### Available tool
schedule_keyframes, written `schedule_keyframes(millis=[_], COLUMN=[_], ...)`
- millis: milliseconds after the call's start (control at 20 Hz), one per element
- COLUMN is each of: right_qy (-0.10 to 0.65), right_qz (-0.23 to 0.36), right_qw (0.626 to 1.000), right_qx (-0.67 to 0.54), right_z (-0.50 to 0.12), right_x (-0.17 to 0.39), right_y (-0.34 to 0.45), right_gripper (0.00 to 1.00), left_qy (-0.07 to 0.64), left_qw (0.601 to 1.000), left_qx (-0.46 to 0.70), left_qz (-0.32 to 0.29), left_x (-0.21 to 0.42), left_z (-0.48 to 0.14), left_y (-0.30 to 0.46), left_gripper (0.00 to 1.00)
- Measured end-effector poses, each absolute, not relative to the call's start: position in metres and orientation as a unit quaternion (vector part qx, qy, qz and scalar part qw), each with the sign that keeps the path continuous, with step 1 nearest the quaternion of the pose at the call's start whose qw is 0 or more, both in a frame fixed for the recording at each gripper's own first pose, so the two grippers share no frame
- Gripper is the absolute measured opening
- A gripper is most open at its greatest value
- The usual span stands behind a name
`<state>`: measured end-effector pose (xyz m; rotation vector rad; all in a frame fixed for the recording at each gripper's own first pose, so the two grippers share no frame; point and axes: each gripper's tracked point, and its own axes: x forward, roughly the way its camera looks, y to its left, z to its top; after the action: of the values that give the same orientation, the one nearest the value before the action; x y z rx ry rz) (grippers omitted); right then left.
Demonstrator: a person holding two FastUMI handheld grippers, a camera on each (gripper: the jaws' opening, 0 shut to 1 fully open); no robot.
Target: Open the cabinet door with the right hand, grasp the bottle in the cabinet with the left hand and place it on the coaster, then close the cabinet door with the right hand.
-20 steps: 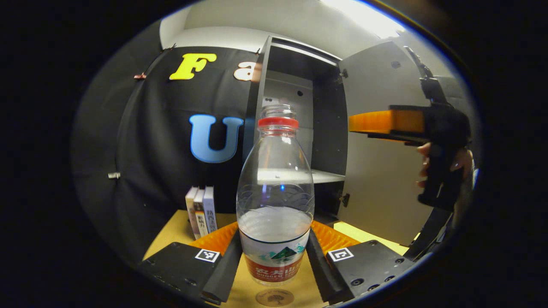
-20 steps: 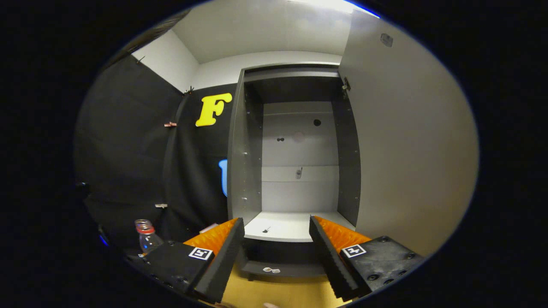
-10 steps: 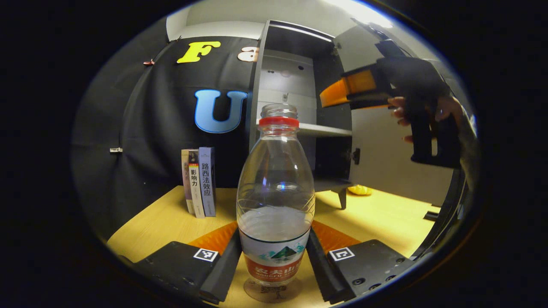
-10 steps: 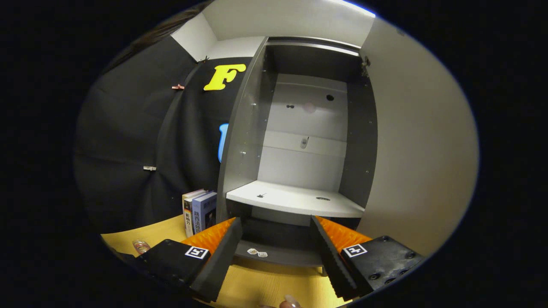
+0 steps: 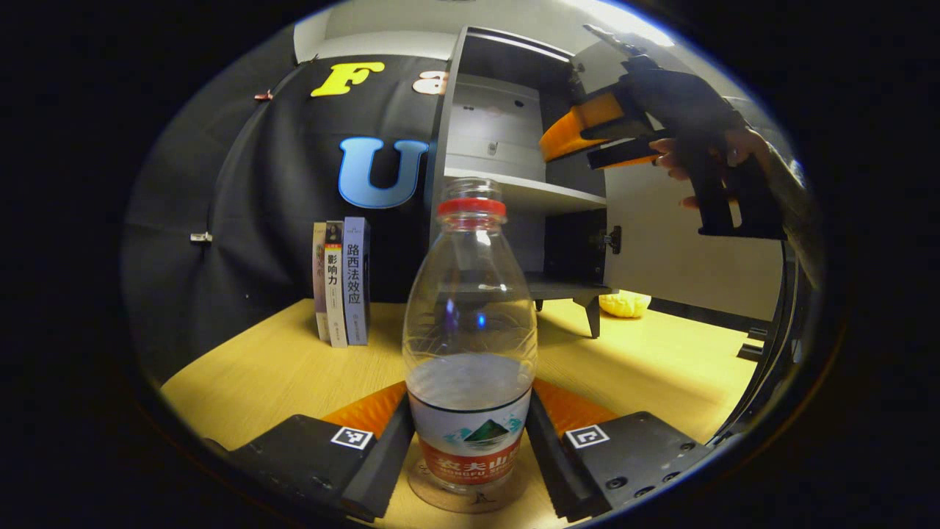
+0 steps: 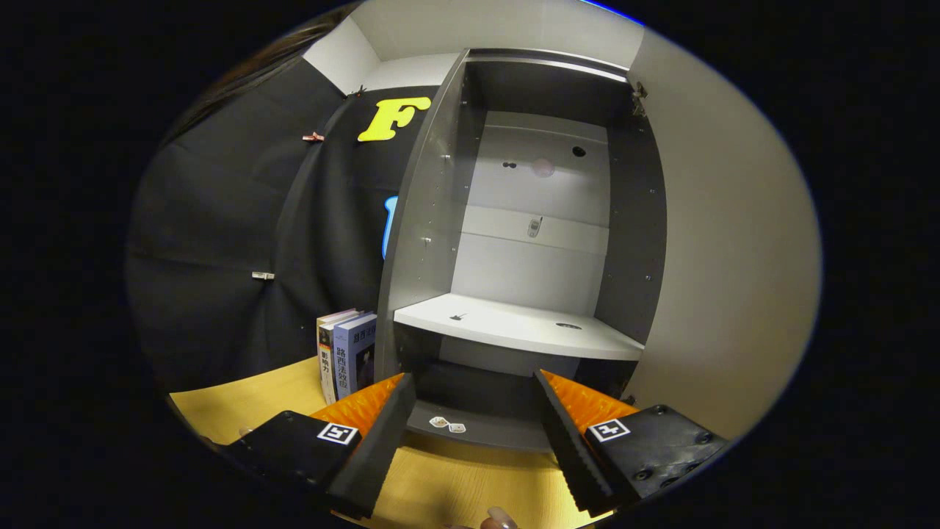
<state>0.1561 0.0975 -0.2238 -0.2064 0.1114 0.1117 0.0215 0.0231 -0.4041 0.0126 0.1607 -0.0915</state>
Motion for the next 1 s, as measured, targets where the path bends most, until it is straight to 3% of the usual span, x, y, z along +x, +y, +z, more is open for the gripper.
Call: schedule_keyframes(millis=[100,250,450,650,1000], right_qy=[0.057,0.059,0.057,0.054,0.031], right_qz=[0.058,0.058,0.055,0.041,-0.006], right_qw=[0.991,0.991,0.991,0.991,0.992], right_qx=[-0.104,-0.109,-0.106,-0.112,-0.119], right_z=[-0.223,-0.222,-0.208,-0.175,-0.087], right_x=[0.154,0.151,0.145,0.133,0.085], right_y=[0.097,0.095,0.097,0.09,0.06], right_gripper=[0.98,0.98,0.98,0.97,0.98], left_qy=[0.085,0.069,0.069,0.018,0.008], left_qw=[0.995,0.997,0.995,0.995,0.995], left_qx=[0.009,0.004,0.037,0.074,0.013], left_qz=[-0.042,-0.038,-0.059,-0.071,-0.103], left_x=[0.017,0.014,0.015,0.019,0.011], left_z=[-0.406,-0.391,-0.367,-0.301,-0.175], left_y=[0.026,0.028,0.017,0.011,0.005], left_gripper=[0.83,0.97,0.96,0.95,0.96])
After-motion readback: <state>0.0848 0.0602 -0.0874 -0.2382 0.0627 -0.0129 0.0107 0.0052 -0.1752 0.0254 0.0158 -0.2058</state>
